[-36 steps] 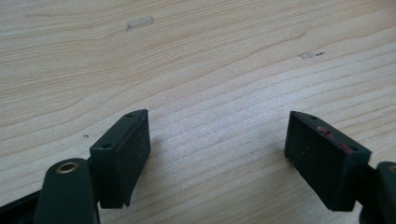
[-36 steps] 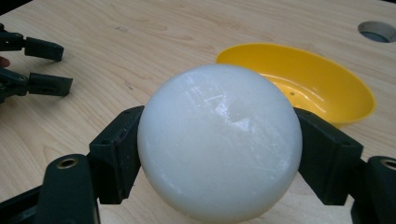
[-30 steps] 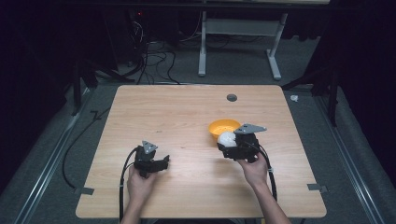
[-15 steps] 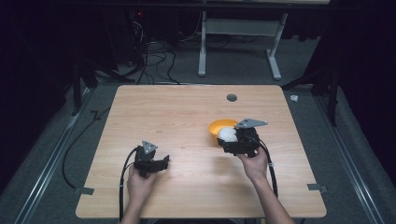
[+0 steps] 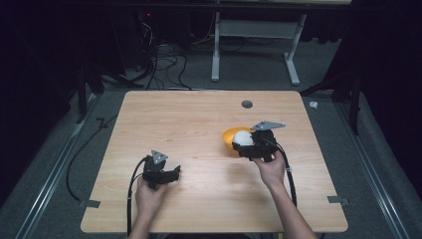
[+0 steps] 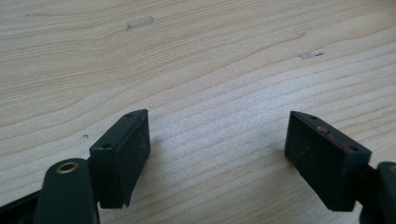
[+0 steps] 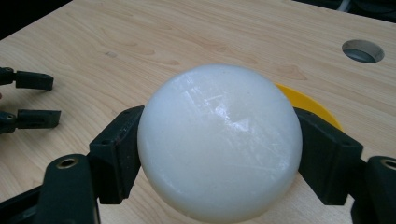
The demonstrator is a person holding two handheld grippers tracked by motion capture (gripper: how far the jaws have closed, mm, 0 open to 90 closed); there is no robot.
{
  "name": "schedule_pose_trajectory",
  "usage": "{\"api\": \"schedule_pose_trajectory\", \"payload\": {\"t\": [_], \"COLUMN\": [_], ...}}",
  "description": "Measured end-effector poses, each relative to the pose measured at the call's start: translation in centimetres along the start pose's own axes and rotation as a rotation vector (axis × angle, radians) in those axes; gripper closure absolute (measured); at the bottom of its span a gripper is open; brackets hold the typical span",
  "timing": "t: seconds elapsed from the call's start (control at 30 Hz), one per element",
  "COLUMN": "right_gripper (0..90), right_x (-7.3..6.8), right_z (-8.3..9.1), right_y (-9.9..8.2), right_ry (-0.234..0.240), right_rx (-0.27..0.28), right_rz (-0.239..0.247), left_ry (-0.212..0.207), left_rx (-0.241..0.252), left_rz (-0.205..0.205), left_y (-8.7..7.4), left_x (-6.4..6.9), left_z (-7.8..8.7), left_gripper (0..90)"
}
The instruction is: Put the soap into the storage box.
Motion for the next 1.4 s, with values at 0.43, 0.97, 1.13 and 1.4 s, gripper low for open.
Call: {"api": "schedule_pose_trajectory", "payload": {"t": [0.43, 0.97, 1.13, 1.4], "right_gripper": [24.6, 24.6, 24.6, 24.6], "right_x": [1.3, 2.7, 2.8, 3.2], "right_z": [-1.0, -3.2, -3.5, -4.6], "right_y": [0.9, 0.6, 1.4, 1.6], "right_ry": [-0.019, -0.057, -0.065, -0.077], "right_rx": [-0.002, -0.040, -0.036, -0.058], "right_rz": [-0.028, -0.054, -0.038, -0.036], "left_ry": [-0.002, 0.000, 0.000, -0.001], "left_rx": [0.001, -0.001, -0.002, -0.002], "left_rz": [0.001, -0.002, -0.002, -0.003], "left_y": [0.0, 0.0, 0.0, 0.0], "left_x": [0.0, 0.0, 0.0, 0.0], "left_z": [0.0, 0.0, 0.0, 0.0], "left_gripper": [22.9, 22.8, 22.9, 22.8]}}
Point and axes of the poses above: each handheld gripper's, and its own axes: z roughly backward along the jaws, y roughly out of its top, x roughly to its right, the point moved 10 cm from there along -z, roughly forward along the jaws, and after that the axes turned 5 degrees about -y, right-handed, at the moved point
